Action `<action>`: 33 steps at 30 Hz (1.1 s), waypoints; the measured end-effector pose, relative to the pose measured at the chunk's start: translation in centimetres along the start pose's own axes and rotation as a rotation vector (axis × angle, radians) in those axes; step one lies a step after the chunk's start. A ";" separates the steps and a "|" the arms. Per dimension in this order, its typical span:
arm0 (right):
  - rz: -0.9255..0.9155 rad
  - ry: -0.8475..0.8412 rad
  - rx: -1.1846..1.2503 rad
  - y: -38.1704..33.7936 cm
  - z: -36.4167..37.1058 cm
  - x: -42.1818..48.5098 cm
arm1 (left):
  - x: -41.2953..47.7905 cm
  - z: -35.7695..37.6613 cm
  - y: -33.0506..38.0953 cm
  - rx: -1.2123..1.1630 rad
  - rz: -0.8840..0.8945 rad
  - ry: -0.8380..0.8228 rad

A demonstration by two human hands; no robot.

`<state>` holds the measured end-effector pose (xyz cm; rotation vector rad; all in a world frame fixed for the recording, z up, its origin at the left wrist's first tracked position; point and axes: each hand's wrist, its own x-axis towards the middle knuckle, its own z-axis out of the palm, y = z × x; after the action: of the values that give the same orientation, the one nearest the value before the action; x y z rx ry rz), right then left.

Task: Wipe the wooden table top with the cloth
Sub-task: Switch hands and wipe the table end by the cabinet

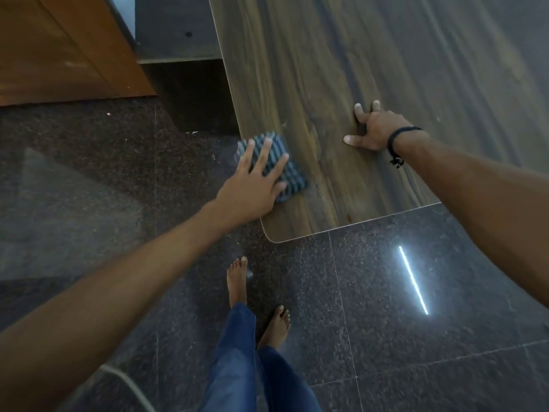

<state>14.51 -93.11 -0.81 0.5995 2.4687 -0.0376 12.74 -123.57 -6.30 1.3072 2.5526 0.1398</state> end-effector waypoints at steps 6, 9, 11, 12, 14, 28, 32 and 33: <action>0.002 -0.079 -0.026 0.5 -0.7 -0.6 | 4.0 -2.9 -2.5 -0.007 -0.088 0.015; 0.004 -0.076 -0.037 0.7 -0.5 -0.7 | 5.2 -2.9 -0.9 0.082 -0.148 0.013; -0.009 -0.059 -0.025 0.7 -0.5 -0.9 | 2.5 -0.9 0.9 0.139 0.016 -0.002; -0.015 -0.050 -0.018 0.7 -0.4 -1.0 | 0.6 0.4 1.8 0.159 0.097 -0.023; -0.018 -0.030 -0.017 0.9 -0.2 -0.9 | -3.2 2.1 2.8 0.146 0.124 -0.060; -0.047 -0.001 -0.041 1.1 1.1 -1.6 | -1.5 2.7 7.8 0.175 0.314 -0.080; -0.086 -0.044 -0.016 2.3 1.9 -1.8 | 1.1 2.4 6.5 0.134 0.250 -0.113; -0.086 -0.065 -0.024 2.7 1.8 -1.9 | 2.4 2.0 6.3 0.115 0.202 -0.114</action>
<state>17.98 -91.77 -0.98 0.4736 2.4269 -0.0602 16.89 -118.05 -7.36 1.5678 2.3609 -0.0430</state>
